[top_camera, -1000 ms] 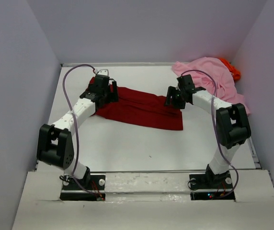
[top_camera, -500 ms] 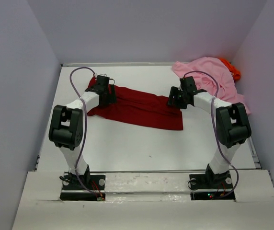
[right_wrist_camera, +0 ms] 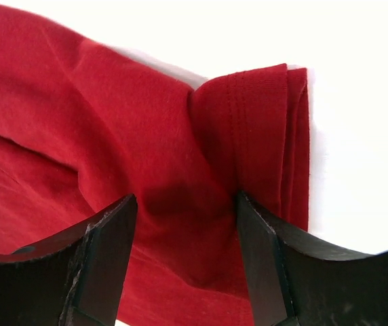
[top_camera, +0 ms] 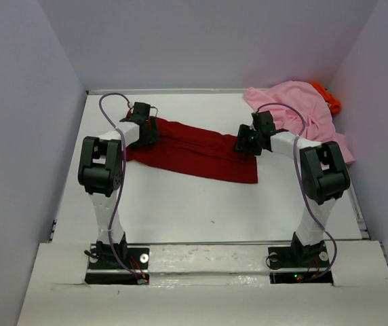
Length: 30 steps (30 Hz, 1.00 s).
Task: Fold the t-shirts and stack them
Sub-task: Fold the tshirt
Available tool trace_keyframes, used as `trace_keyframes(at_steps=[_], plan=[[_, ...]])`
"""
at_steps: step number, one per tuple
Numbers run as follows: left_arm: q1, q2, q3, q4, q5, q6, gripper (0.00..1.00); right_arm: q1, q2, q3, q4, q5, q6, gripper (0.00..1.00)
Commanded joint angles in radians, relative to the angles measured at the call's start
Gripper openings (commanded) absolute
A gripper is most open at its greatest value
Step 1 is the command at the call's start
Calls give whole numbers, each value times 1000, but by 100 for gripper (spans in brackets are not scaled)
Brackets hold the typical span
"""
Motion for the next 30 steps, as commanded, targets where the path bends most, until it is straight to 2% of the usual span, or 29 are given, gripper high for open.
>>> trace_keyframes(at_steps=[1, 4, 15, 21, 26, 30], plan=[[8, 69, 98, -82, -22, -1, 91, 33, -26, -67, 24, -1, 11, 66], [8, 100, 165, -104, -74, 3, 91, 76, -68, -121, 13, 10, 21, 65], [5, 232, 428, -206, -43, 27, 91, 262, -258, -339, 7, 77, 50, 66], [7, 296, 500, -223, -60, 62, 91, 351, -359, -441, 2, 85, 89, 66], [1, 349, 568, -236, -82, 79, 89, 505, -404, -457, -33, 113, 126, 66], [-31, 372, 627, -240, -128, 119, 89, 642, -372, -440, -37, 133, 172, 66]])
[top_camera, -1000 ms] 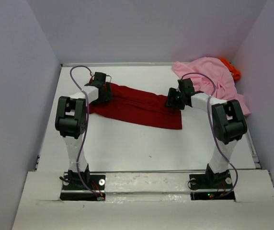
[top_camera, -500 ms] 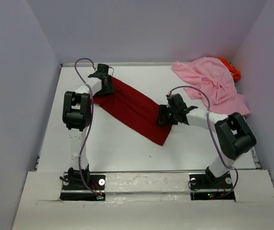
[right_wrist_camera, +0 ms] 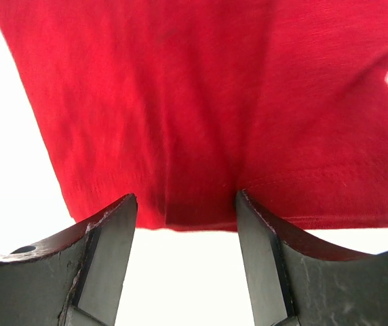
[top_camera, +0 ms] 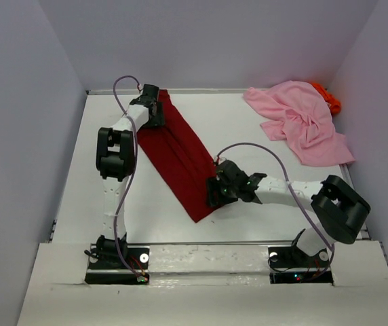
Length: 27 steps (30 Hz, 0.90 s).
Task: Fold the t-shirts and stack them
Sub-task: Fold the tshirt
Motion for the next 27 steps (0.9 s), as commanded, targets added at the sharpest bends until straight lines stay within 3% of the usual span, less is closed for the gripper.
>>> trace_keyframes(at_steps=[1, 13, 21, 27], plan=[[-25, 38, 95, -39, -60, 57, 89, 129, 18, 11, -58, 39, 65, 66], [-96, 124, 239, -62, 3, 81, 90, 416, 222, 216, -60, 95, 129, 66], [-130, 159, 325, -71, 63, 89, 90, 462, 294, 311, -86, 101, 105, 66], [-130, 68, 311, -67, -6, 77, 90, 462, 268, 371, -155, 199, 59, 68]])
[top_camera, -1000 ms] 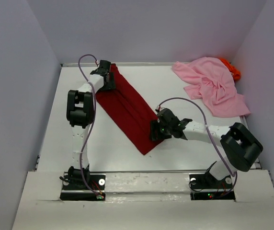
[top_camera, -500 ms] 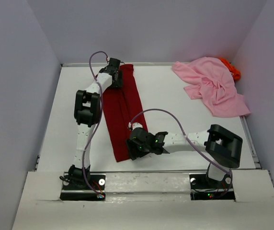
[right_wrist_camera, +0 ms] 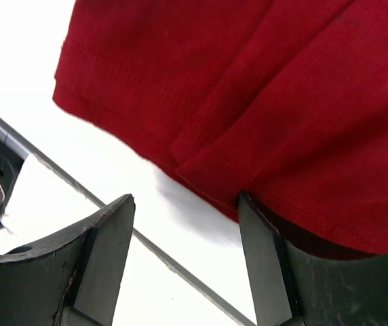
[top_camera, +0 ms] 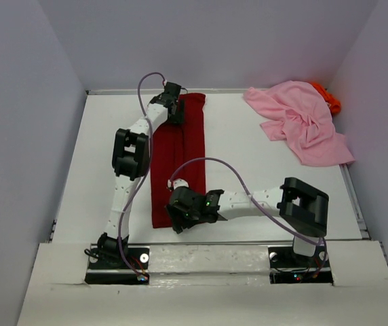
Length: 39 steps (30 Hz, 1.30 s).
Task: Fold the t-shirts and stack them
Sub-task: Fold the tshirt
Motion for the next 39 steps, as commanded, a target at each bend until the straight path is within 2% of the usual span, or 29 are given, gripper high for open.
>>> trace_keyframes(at_steps=[1, 2, 7, 11, 14, 16, 17, 22, 24, 28, 33, 36, 39], plan=[[8, -155, 59, -10, -44, 0, 90, 16, -35, 79, -122, 119, -58, 69], [10, -155, 62, -10, -49, -2, 90, 16, -36, 94, -141, 139, -69, 69], [19, -361, 56, -10, -80, -8, 91, 16, -94, 186, -220, 206, -140, 70], [12, -529, -24, 11, -75, -1, 91, 16, -137, 252, -303, 269, -196, 70], [-19, -699, -172, 27, -116, 13, 91, 1, -167, 268, -337, 322, -198, 71], [-42, -867, -393, 50, -127, 15, 91, -77, -222, 239, -333, 271, -175, 71], [-62, -931, -471, 94, -106, 4, 92, -109, -244, 190, -317, 250, -158, 71], [-64, -1248, -885, 55, -17, -74, 92, -285, -373, 59, -285, 208, -170, 70], [-68, -1322, -970, 13, 38, -89, 91, -315, -391, 15, -273, 205, -187, 70], [-94, -1434, -1088, -36, 95, -132, 89, -338, -394, -36, -254, 197, -184, 70], [-125, -1565, -1194, -84, 98, -175, 88, -338, -349, -97, -182, 142, -152, 70], [-131, -1548, -1201, -85, 109, -178, 88, -338, -293, -73, -156, 124, -176, 70], [-131, -1490, -1207, -29, 74, -148, 88, -338, -198, 25, -155, 111, -203, 69]])
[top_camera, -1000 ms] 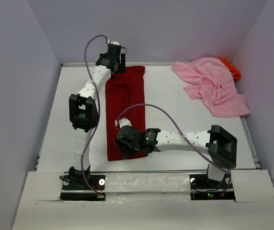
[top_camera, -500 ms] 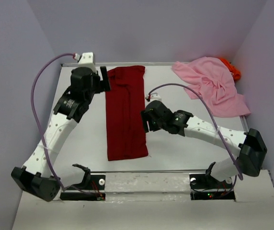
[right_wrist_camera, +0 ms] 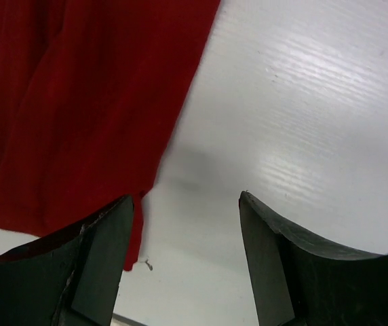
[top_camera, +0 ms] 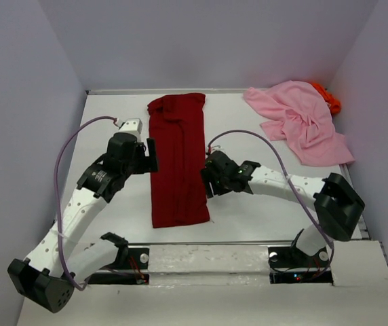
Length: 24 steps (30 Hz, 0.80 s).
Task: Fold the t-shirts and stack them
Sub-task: Fold the tshirt
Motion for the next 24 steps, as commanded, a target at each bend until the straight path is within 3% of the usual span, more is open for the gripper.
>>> trace_keyframes(at_steps=[1, 4, 12, 24], plan=[[-3, 103, 7, 66, -16, 16, 88, 4, 108, 125, 71, -27, -53, 69], [-5, 197, 37, 133, 54, 19, 88, -5, 183, 229, 68, -16, -92, 69], [-2, 425, 169, 166, 11, 74, 88, -37, 295, 429, 26, -31, -136, 69], [23, 660, 154, 252, 25, 68, 88, -79, 426, 470, 43, -56, -153, 69]])
